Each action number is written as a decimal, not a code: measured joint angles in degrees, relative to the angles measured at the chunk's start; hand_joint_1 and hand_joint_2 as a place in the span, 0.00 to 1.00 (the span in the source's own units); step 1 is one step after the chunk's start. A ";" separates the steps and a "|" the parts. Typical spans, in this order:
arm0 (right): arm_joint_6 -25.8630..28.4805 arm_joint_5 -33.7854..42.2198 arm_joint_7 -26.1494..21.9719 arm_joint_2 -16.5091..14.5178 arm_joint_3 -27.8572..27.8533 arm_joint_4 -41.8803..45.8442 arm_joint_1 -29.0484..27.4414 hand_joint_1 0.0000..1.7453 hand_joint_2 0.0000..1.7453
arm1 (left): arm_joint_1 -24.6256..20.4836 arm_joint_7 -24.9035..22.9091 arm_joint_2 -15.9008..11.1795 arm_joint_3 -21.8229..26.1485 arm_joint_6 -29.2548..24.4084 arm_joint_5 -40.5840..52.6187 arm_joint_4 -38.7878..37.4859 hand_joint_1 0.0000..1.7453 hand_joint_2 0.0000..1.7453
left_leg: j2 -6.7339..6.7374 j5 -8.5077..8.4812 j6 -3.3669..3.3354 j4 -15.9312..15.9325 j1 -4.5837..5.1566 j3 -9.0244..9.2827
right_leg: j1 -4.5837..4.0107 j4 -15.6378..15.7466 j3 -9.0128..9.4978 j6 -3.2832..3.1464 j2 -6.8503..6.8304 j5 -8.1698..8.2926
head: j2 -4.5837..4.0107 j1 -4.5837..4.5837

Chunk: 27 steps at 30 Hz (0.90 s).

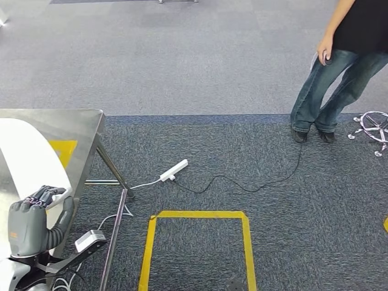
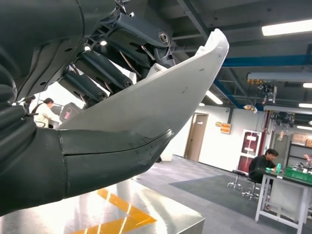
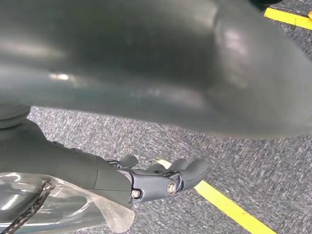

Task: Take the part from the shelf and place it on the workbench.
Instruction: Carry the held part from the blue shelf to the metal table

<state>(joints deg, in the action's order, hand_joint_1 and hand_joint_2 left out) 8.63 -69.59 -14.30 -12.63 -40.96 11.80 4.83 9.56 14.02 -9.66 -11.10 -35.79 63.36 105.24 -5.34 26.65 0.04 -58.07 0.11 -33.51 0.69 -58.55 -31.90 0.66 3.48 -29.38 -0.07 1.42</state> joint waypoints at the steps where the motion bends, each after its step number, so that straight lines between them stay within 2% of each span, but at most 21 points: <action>1: 0.00 0.02 0.01 0.00 0.00 0.00 0.00 0.00 0.00 | 0.00 0.00 0.00 0.00 0.01 0.00 0.00 1.00 1.00 | 0.00 0.00 0.00 0.00 0.00 0.00 | 0.00 0.00 0.00 0.00 0.00 0.00 | 0.00 0.00; 14: 0.00 0.39 0.14 0.00 0.00 0.00 0.02 0.00 0.00 | 0.00 -0.44 0.04 0.00 0.72 0.17 0.00 1.00 1.00 | 0.00 0.00 0.00 0.00 0.00 -0.01 | 0.00 0.00 0.01 0.00 0.00 0.00 | 0.00 0.00; 20: -0.02 0.50 0.14 -0.01 0.00 0.00 0.01 0.00 0.00 | -0.01 -0.62 0.03 0.00 0.79 0.22 0.01 1.00 1.00 | 0.03 0.32 -0.86 -0.66 0.20 -0.13 | 0.27 0.26 0.10 0.52 0.07 0.13 | 0.00 -0.03; 22: -0.02 0.56 0.14 -0.02 0.00 0.02 0.03 0.00 0.00 | -0.02 -0.63 0.03 0.00 0.80 0.24 0.19 1.00 1.00 | 0.26 -0.03 -1.21 0.13 0.08 0.21 | 0.22 0.41 0.14 0.82 -0.01 0.09 | 0.00 -0.02; 24: -0.02 0.60 0.14 -0.03 0.00 0.05 0.11 0.00 0.00 | -0.06 -0.64 0.08 -0.01 0.81 0.25 0.42 1.00 1.00 | 0.66 -0.60 -1.69 1.57 -0.24 0.97 | -0.01 -1.64 -0.93 1.09 -1.17 -1.28 | 0.00 0.13; 26: -0.02 0.61 0.14 -0.02 0.01 0.07 0.18 0.00 0.00 | -0.03 -0.67 0.11 -0.01 0.85 0.26 0.48 1.00 1.00 | 1.05 -0.76 -1.94 2.19 -0.37 1.37 | -0.07 -7.90 -4.22 1.34 -2.50 -4.37 | 0.00 0.24; 27: -0.02 0.61 0.14 -0.02 0.01 0.07 0.17 0.00 0.00 | 0.02 -0.69 0.13 -0.01 0.87 0.26 0.48 1.00 1.00 | 1.20 -0.69 -1.97 2.17 -0.37 1.37 | 0.01 -11.55 -6.25 1.51 -2.76 -5.71 | 0.00 0.25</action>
<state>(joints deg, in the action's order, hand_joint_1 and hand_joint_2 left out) 8.61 -68.98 -14.16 -12.66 -40.95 11.87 5.01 9.58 13.33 -9.54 -11.11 -34.91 63.63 105.72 -4.14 25.96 -1.93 -55.89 -0.26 -32.14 0.70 -70.09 -38.15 2.17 0.72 -35.10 -0.07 1.67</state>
